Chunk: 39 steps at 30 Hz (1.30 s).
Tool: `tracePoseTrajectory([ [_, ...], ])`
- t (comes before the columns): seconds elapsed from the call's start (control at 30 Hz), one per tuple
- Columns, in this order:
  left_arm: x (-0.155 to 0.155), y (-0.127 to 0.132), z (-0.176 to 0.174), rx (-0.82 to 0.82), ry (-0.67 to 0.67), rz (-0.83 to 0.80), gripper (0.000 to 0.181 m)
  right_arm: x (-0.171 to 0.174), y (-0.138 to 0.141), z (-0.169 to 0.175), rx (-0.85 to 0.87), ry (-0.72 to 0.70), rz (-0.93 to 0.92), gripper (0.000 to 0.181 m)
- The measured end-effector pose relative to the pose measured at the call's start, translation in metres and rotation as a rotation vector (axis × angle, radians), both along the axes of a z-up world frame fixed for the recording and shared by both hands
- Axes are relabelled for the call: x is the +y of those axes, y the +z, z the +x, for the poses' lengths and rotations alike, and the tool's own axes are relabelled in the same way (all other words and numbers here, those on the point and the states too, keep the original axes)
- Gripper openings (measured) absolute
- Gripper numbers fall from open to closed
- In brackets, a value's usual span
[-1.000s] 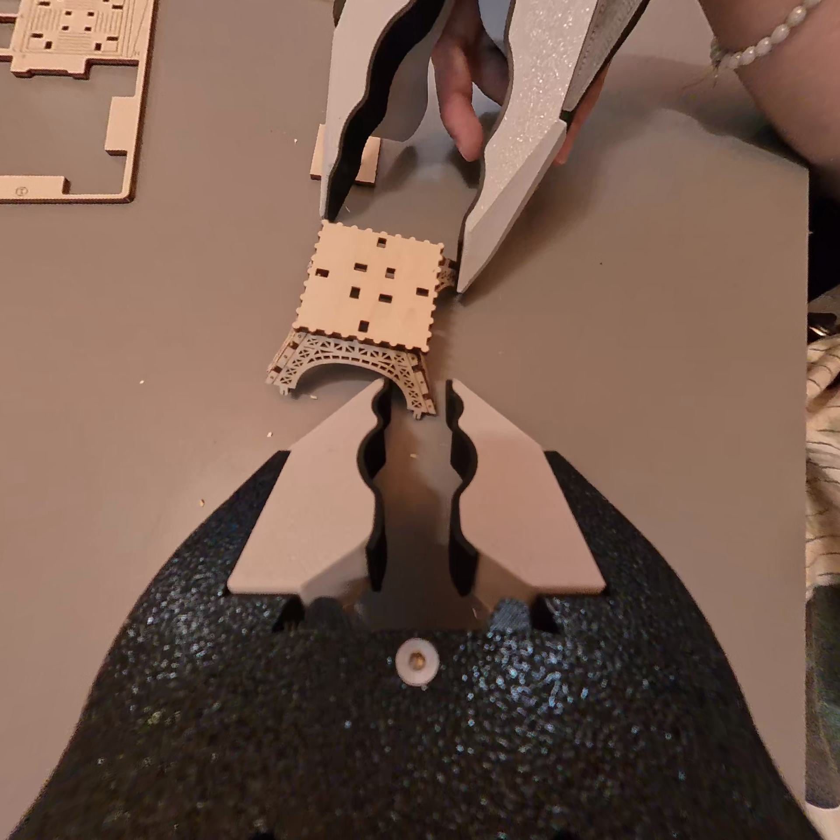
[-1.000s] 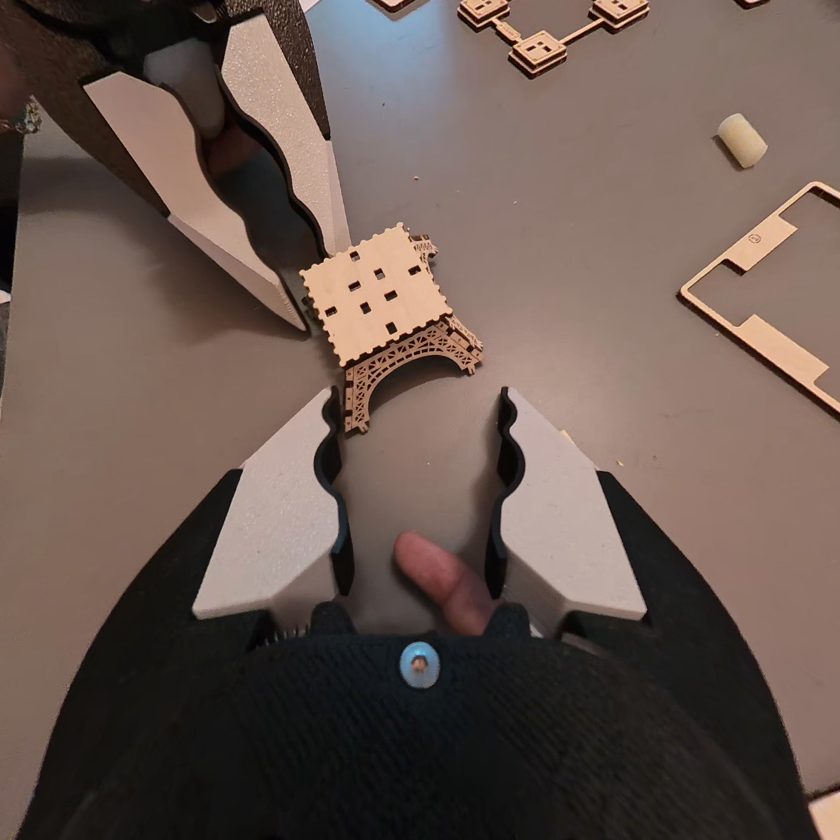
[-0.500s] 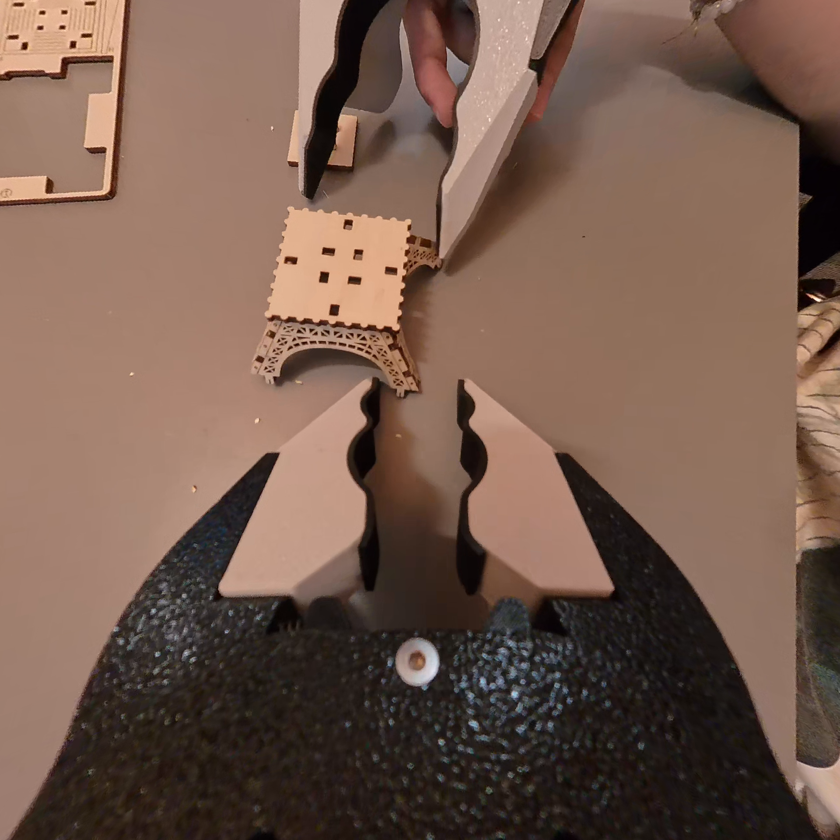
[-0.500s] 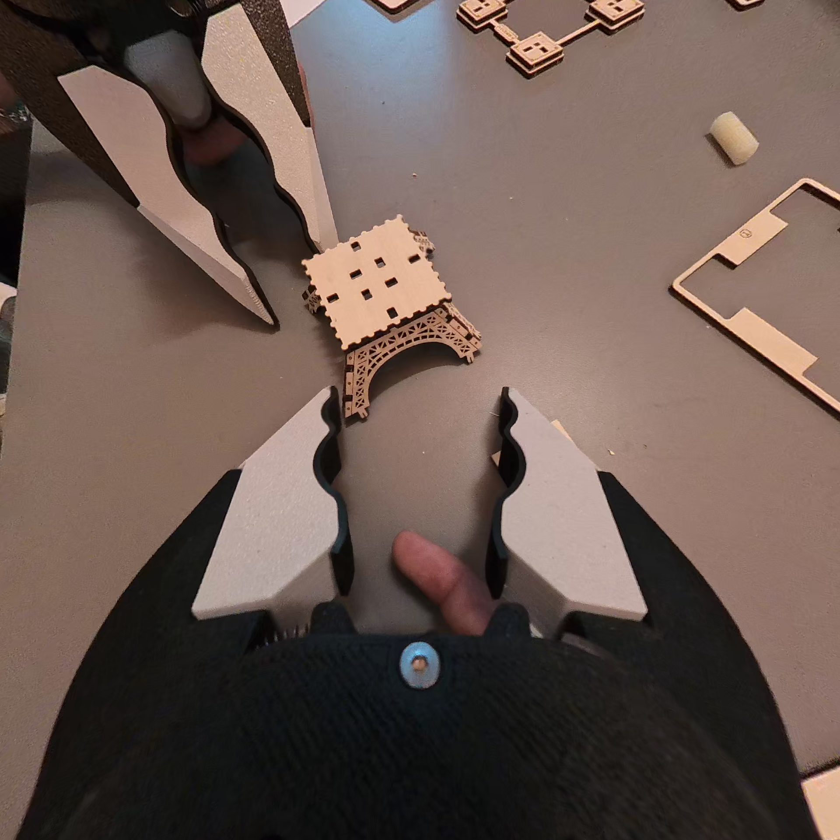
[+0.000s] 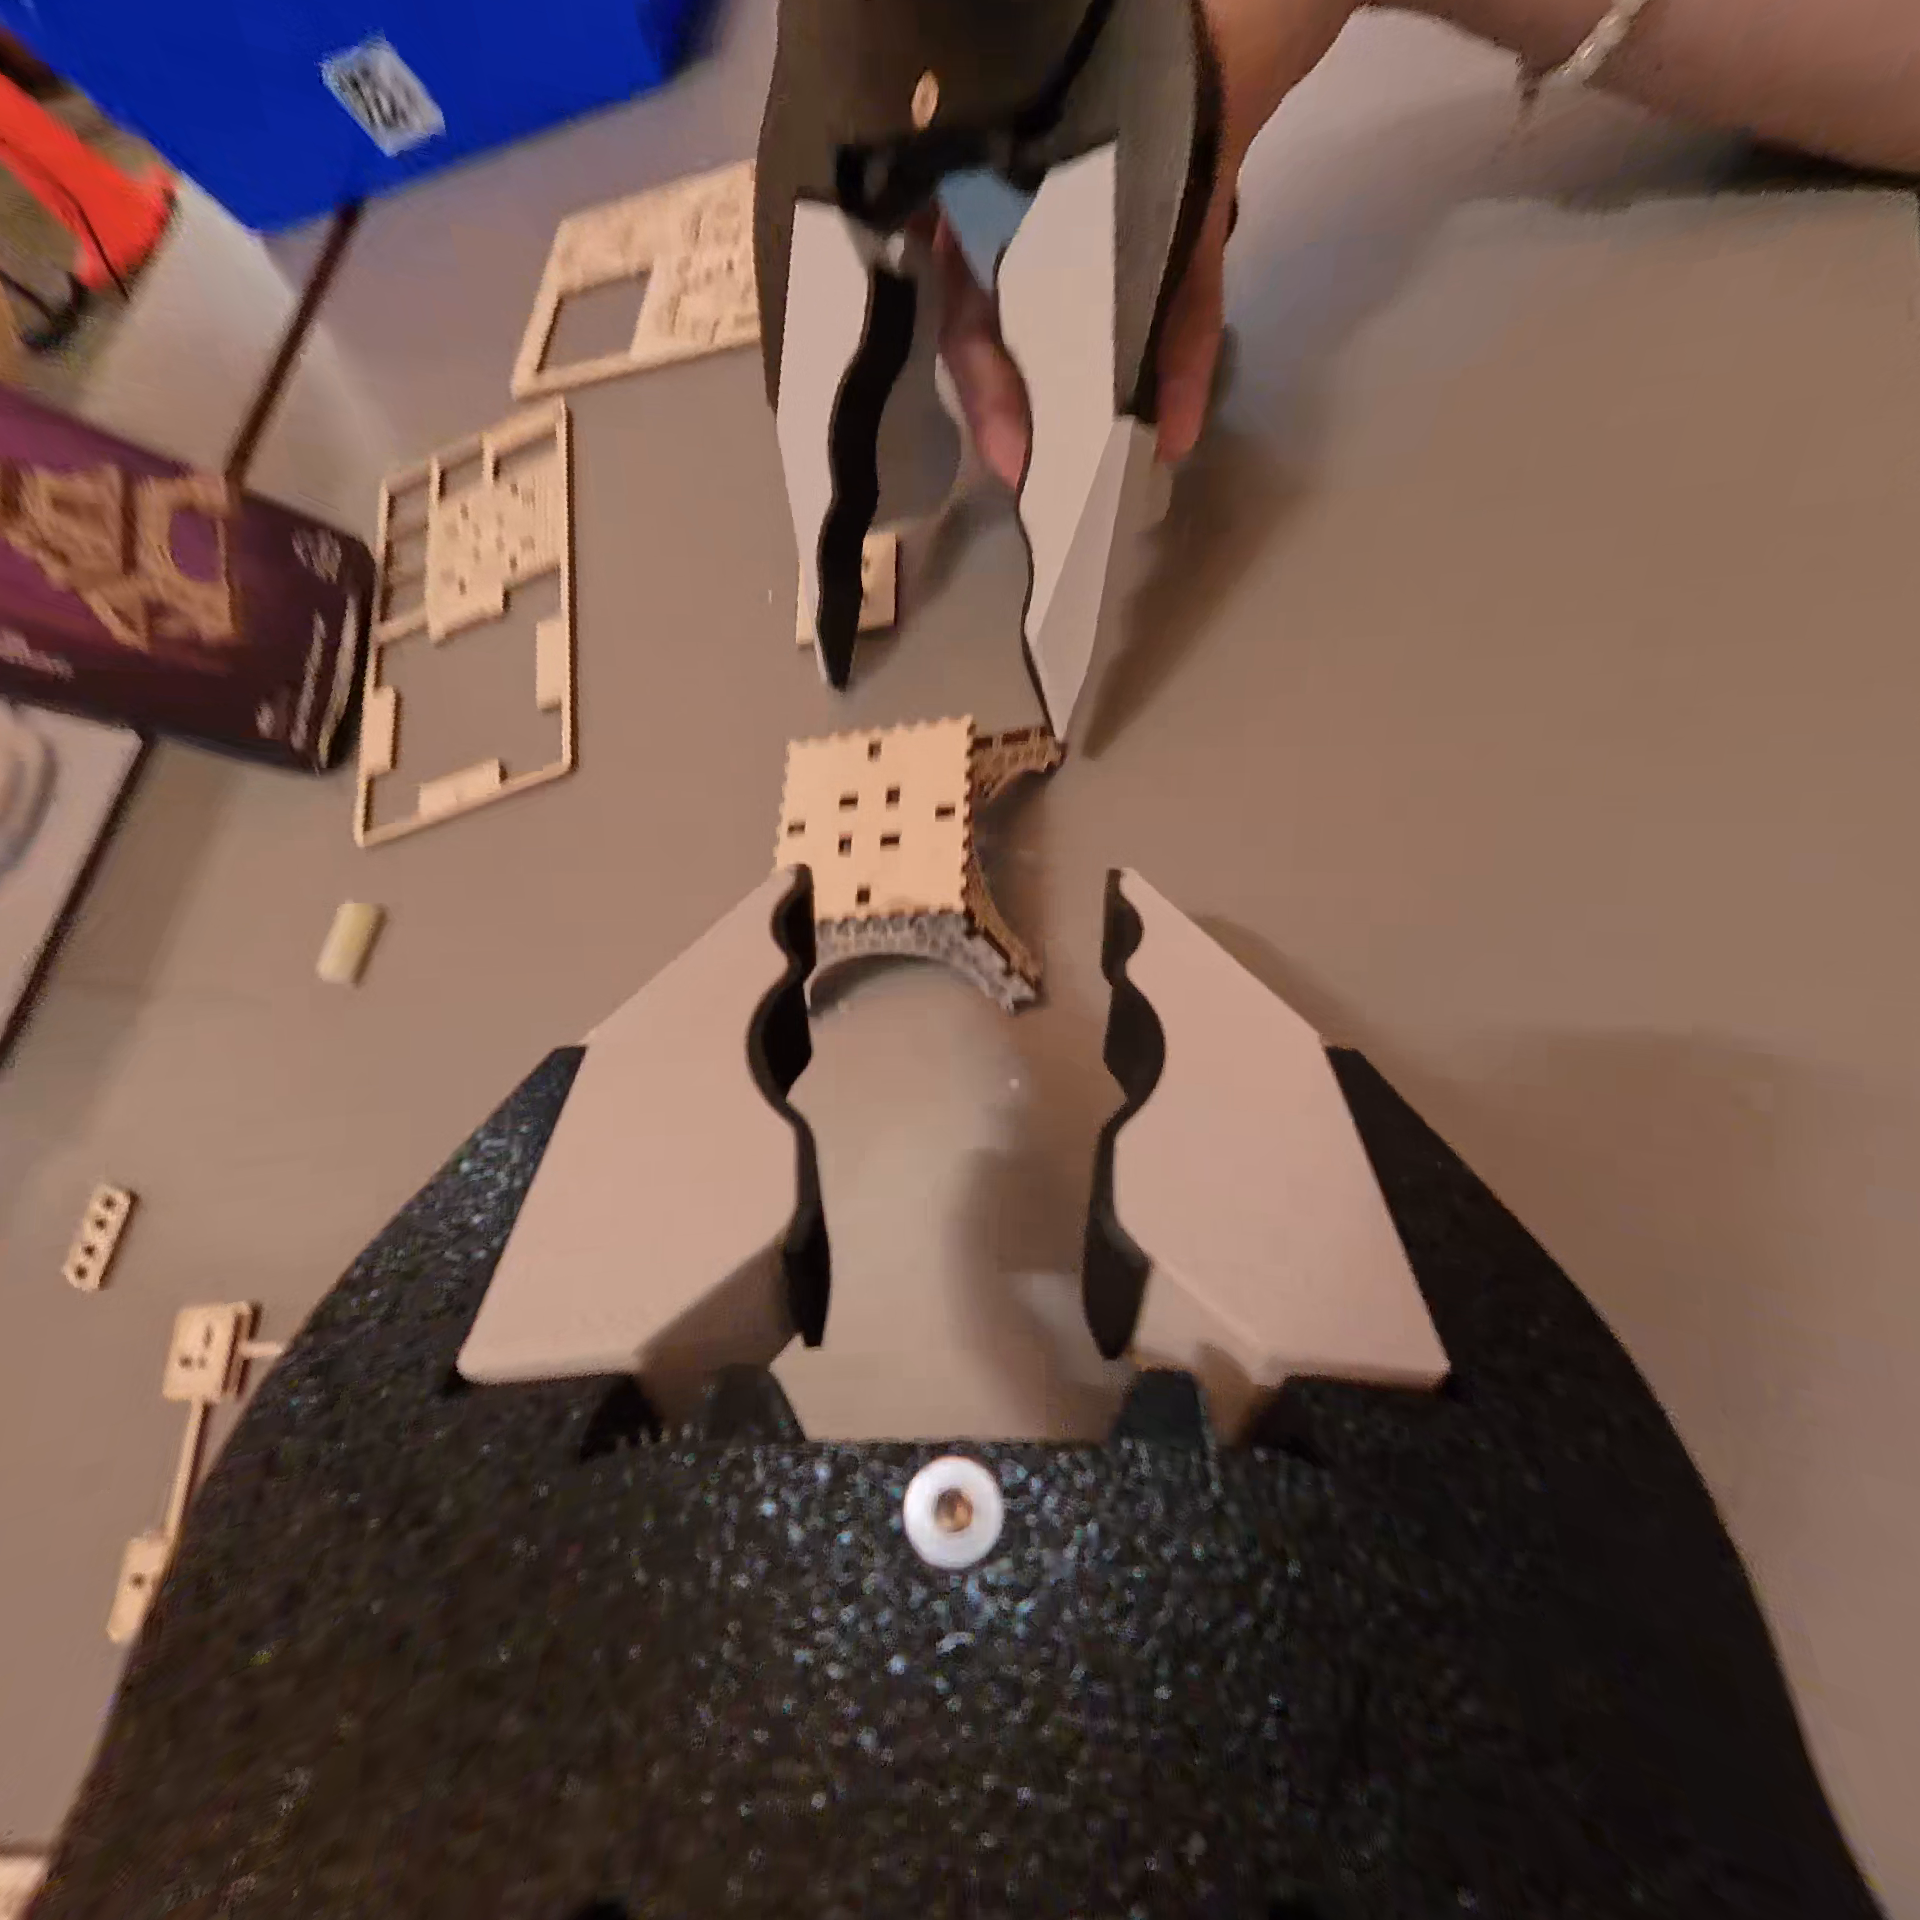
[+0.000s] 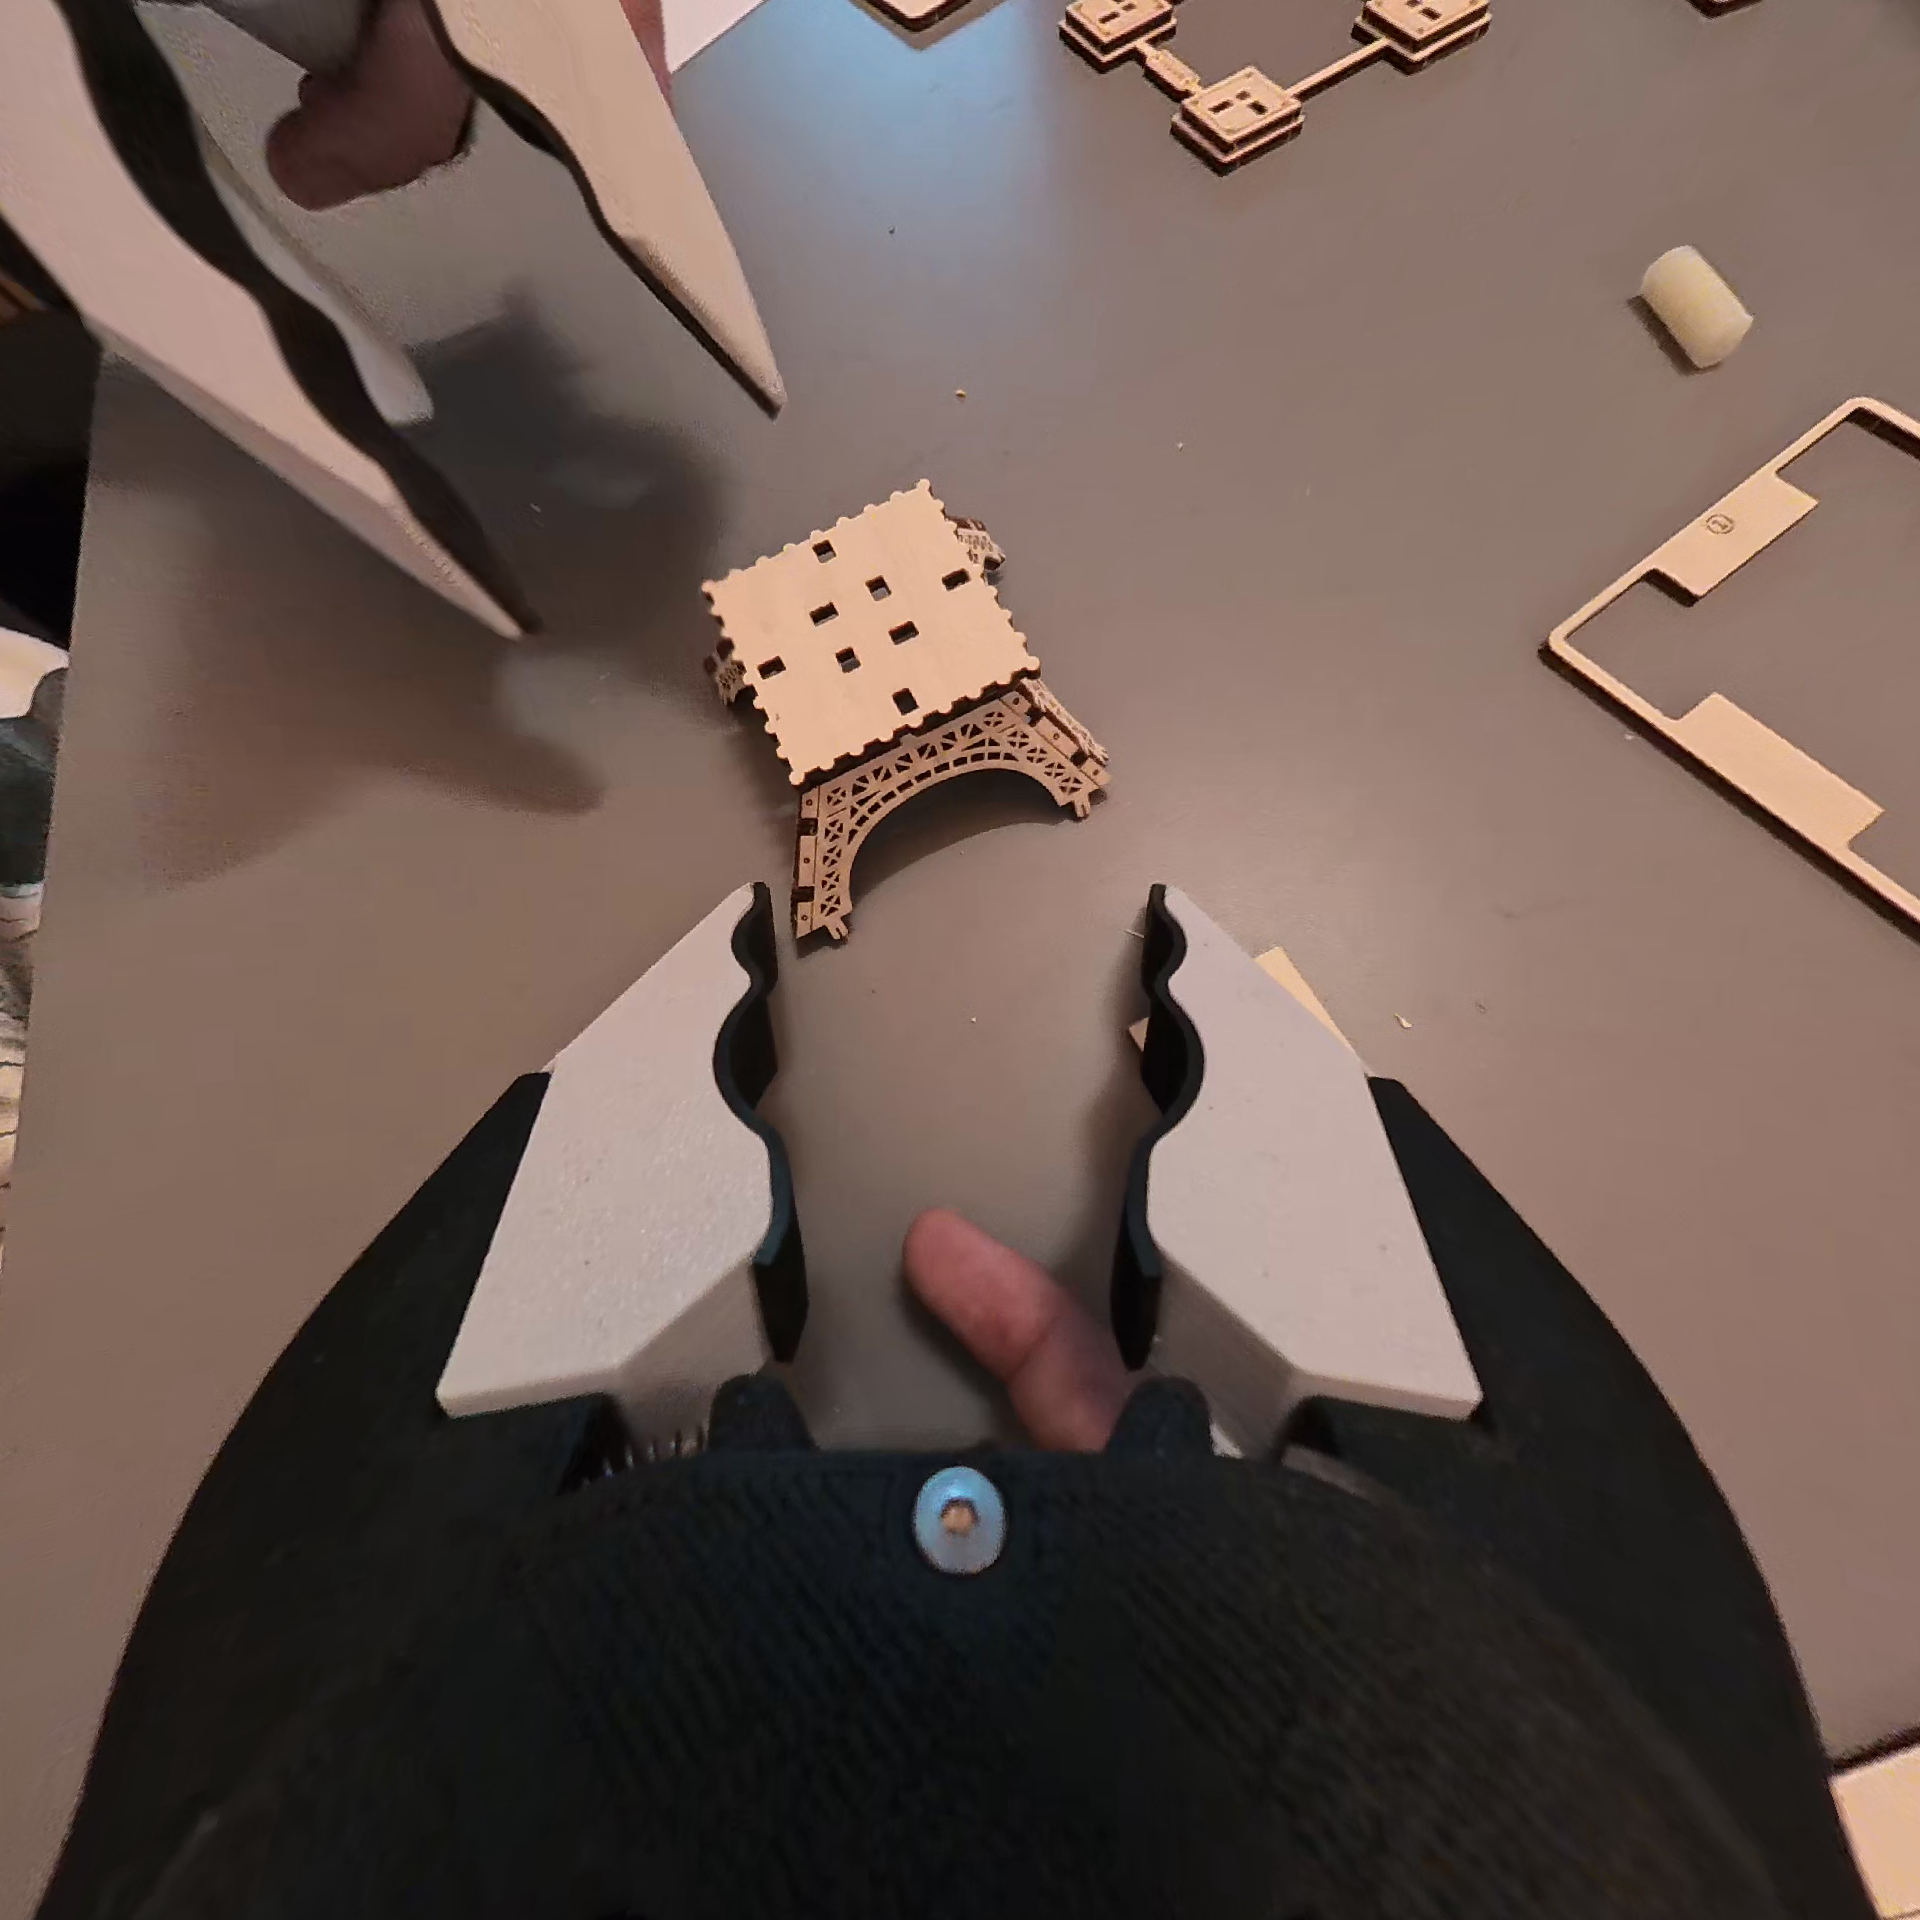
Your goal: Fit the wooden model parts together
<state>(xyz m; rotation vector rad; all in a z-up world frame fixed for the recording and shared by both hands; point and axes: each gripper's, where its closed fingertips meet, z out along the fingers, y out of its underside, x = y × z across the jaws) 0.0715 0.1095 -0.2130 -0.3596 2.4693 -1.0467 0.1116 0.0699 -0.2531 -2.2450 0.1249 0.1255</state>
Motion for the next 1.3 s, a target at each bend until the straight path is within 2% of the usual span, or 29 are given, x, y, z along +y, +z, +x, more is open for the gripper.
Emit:
tracePoseTrajectory([
  [0.1, -0.01, -0.001, 0.005, -0.056, -0.051, 0.004, 0.056, 0.0, -0.001, -0.001, -0.009, 0.003, -0.007, 0.07],
  [0.2, -0.014, -0.006, 0.01, -0.043, -0.075, -0.007, 0.056, 0.0, -0.001, -0.001, -0.006, 0.002, -0.007, 0.07],
  [0.73, -0.009, -0.027, 0.014, -0.103, -0.125, 0.154, 0.055, -0.001, 0.005, -0.002, 0.042, 0.007, 0.035, 0.071],
  [0.83, -0.007, -0.023, 0.015, -0.14, -0.109, 0.185, 0.057, 0.0, 0.012, -0.003, 0.112, -0.022, 0.08, 0.074],
  [0.9, -0.004, -0.012, 0.016, -0.142, -0.057, 0.125, 0.058, 0.004, 0.021, -0.005, 0.205, -0.048, 0.149, 0.072],
  [1.0, 0.001, 0.005, 0.011, -0.004, 0.06, -0.117, 0.051, 0.009, 0.037, 0.001, 0.375, -0.137, 0.245, 0.07],
  [1.07, 0.012, 0.005, 0.012, 0.136, 0.176, -0.25, 0.049, 0.008, 0.042, 0.004, 0.454, -0.167, 0.273, 0.067],
  [1.13, 0.02, -0.011, 0.006, 0.379, 0.284, -0.321, 0.049, 0.005, 0.037, 0.008, 0.442, -0.197, 0.244, 0.07],
  [1.2, 0.017, -0.019, -0.001, 0.612, 0.327, -0.433, 0.05, 0.003, 0.028, 0.012, 0.398, -0.226, 0.189, 0.078],
  [1.3, 0.007, -0.008, 0.001, 0.839, 0.339, -0.718, 0.05, 0.006, 0.025, 0.006, 0.413, -0.227, 0.157, 0.077],
])
